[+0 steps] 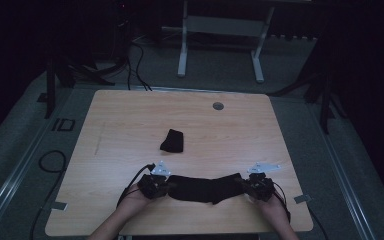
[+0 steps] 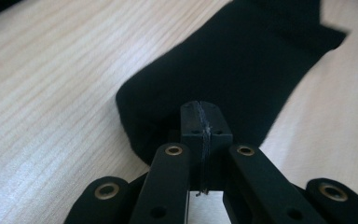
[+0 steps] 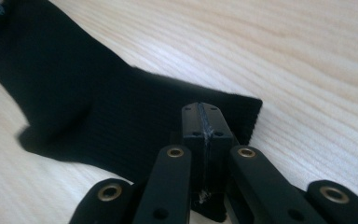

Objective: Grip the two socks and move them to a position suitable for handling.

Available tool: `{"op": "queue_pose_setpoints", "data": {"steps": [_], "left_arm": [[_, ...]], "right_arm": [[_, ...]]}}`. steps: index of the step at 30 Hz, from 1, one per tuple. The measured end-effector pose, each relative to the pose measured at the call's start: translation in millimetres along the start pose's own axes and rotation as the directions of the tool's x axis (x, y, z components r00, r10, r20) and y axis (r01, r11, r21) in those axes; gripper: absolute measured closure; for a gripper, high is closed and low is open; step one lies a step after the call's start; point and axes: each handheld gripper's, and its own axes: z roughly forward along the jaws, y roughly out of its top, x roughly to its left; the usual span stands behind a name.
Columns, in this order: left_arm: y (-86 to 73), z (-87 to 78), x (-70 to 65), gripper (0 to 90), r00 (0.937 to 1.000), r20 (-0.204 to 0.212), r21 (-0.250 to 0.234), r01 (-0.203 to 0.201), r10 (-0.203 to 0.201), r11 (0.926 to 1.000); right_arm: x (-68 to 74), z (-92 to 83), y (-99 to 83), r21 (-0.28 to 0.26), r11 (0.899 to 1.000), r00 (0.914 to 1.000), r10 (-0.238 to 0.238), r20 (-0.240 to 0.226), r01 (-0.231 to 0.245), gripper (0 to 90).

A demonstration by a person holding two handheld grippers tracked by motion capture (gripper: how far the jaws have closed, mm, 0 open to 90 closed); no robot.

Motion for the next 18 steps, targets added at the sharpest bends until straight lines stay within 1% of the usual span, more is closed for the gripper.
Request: {"op": "queue_pose_setpoints", "data": {"steps": [2,3,4,5,6,8,11,13,15,18], "left_arm": [[-0.9,-0.1,3.1,89.5,0.9998,0.006,-0.006,0.019,-0.019,0.9998],[-1.1,-1.4,4.3,89.6,0.9999,-0.006,-0.003,0.014,-0.014,0.9999],[-1.7,-2.3,5.0,89.5,0.9998,-0.014,-0.004,0.017,-0.017,0.9998],[-2.7,-3.3,6.4,89.5,0.9998,-0.009,-0.002,0.020,-0.020,0.9998],[-4.1,-4.2,7.2,89.5,0.9996,-0.016,-0.006,0.021,-0.021,0.9998],[-6.7,-7.1,9.9,89.6,0.9993,-0.022,-0.008,0.028,-0.029,0.9996],[-10.9,-11.3,14.4,89.6,0.9984,-0.029,-0.013,0.049,-0.049,0.9987],[-14.2,-14.3,16.5,89.6,0.9976,-0.032,-0.016,0.061,-0.062,0.9980],[-16.9,-16.8,17.3,89.6,0.9974,-0.033,-0.015,0.064,-0.064,0.9979],[-19.4,-18.3,18.5,89.6,0.9968,-0.027,-0.022,0.075,-0.075,0.9970]], "right_arm": [[-5.2,3.7,-2.9,0.020,1.000,0.9999,0.006,0.014,-0.007,89.3],[-7.7,5.1,-4.2,0.022,1.000,0.9999,0.014,0.006,-0.014,89.3],[-9.8,5.6,-4.8,0.015,1.000,0.9997,0.023,-0.008,-0.023,89.2],[-10.9,6.1,-4.6,0.013,1.000,0.9996,0.027,-0.013,-0.027,88.8],[-11.0,6.7,-3.9,0.012,1.000,0.9997,0.024,-0.009,-0.024,88.4],[-11.0,9.4,-2.1,0.009,1.000,0.9996,0.025,-0.016,-0.025,88.2],[-6.2,15.7,1.2,0.006,1.000,0.9992,0.020,-0.034,-0.020,87.5],[-0.4,19.2,3.7,0.007,1.000,0.9994,0.005,-0.036,-0.004,87.0],[4.6,21.2,4.7,0.005,1.000,0.9992,-0.002,-0.039,0.002,86.9],[7.3,21.8,4.7,0.004,1.000,0.9993,-0.008,-0.035,0.008,86.9]]}}
